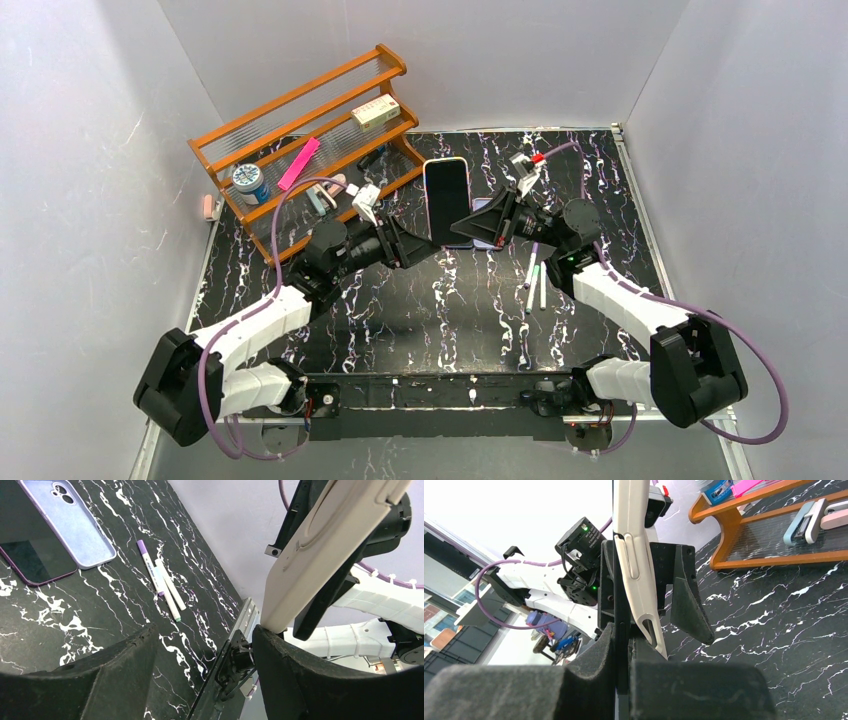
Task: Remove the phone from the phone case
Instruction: Remove the phone case from the phone.
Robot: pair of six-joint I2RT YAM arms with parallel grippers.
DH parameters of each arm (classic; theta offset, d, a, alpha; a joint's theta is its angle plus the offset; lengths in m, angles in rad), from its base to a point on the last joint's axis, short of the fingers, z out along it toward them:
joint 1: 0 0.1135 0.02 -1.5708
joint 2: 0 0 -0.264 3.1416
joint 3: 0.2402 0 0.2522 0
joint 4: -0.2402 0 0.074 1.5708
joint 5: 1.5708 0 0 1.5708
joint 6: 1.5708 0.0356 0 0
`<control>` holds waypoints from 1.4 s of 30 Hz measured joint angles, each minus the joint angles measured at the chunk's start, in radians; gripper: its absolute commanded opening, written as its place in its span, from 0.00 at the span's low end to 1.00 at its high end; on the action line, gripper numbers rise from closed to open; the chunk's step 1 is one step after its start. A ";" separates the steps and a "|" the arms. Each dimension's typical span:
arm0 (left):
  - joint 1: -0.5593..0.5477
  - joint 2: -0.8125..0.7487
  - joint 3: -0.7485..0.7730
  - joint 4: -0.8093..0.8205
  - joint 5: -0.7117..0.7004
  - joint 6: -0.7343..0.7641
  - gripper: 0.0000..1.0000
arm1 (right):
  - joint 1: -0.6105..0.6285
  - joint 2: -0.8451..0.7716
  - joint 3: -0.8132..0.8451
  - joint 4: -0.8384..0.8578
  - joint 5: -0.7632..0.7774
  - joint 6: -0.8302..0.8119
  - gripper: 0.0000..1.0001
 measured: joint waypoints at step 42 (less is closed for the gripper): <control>-0.002 0.082 0.079 0.101 0.037 -0.029 0.51 | -0.009 -0.028 -0.018 -0.040 -0.008 -0.002 0.01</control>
